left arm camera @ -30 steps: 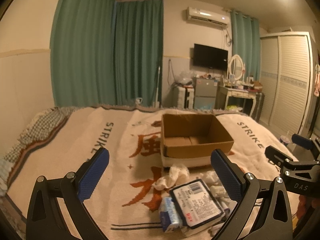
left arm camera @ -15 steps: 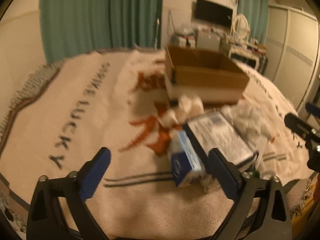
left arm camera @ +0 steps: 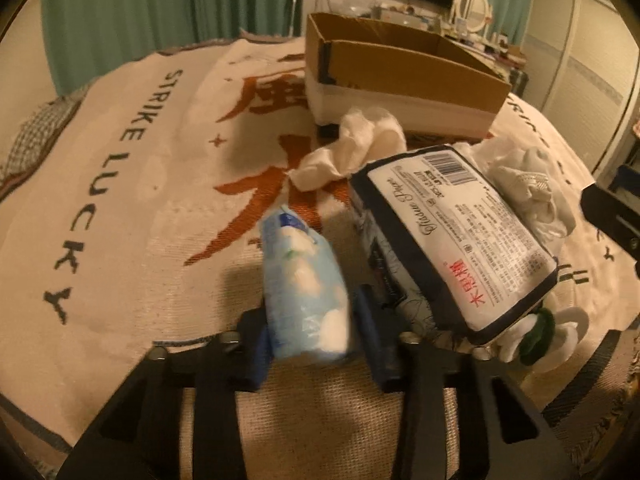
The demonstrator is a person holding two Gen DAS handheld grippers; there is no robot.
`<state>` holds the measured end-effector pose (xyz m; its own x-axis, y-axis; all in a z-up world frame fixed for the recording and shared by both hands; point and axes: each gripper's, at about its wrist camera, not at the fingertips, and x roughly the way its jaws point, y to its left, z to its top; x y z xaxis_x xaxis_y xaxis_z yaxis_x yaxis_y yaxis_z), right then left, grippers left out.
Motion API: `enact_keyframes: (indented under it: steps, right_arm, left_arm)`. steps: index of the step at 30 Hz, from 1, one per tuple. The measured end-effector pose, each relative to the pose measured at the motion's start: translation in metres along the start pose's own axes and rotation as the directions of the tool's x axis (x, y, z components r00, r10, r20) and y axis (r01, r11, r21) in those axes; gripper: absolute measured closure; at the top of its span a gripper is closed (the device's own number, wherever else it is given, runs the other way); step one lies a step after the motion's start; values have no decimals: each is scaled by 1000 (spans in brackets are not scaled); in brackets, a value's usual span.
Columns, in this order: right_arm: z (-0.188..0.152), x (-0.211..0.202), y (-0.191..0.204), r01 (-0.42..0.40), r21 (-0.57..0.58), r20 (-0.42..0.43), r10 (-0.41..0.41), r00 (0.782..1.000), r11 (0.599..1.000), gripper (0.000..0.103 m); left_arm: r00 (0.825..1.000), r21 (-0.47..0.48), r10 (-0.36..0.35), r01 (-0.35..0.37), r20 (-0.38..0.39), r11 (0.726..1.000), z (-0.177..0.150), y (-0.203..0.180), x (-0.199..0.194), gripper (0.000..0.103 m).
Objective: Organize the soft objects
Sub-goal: 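Grasp the blue-and-white tissue pack with the left gripper and lift it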
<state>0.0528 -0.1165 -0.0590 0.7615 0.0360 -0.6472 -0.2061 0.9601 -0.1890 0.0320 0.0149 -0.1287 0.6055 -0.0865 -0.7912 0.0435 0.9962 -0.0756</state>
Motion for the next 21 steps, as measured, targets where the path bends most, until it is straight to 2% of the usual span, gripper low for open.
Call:
enact_keyframes:
  steps: [3,6,8,10,12,15,16,21]
  right_arm:
    - [1,4,2,-23,-5,-6,23,1000,1000,0]
    - [4,8,8,-58,-7,-10,58,998,998,1]
    - [7,11,14,-85,-14,-13,85,996,996,8]
    - [9,18,20,-105,-25,-28,105,994,994,20]
    - [10,27,25,-126,-23,-48,125,991,992,28]
    - [8,39,27,-154,-1,-80,154,985,988,51]
    - [7,43,27,-163,8,-100,163,982,987,56]
    - [5,41,25,-189,30,-107,191,976,982,65]
  left_arm:
    - [999,0,-20,20,28,1000,2,1,-7,84]
    - [997,-8,-30,30,66,1000,4,4,-19,85]
    - [996,-7,-25,26,86,1000,6,6,-22,85]
    - [995,-10,-27,28,97,1000,7,9,-23,85]
    - [995,-12,-28,29,101,1000,9,12,-23,85]
    - [994,-16,-24,26,106,1000,11,15,-21,85]
    - [994,-18,-21,24,105,1000,11,15,-21,85]
    - [993,-28,-13,17,121,999,14,14,-32,85]
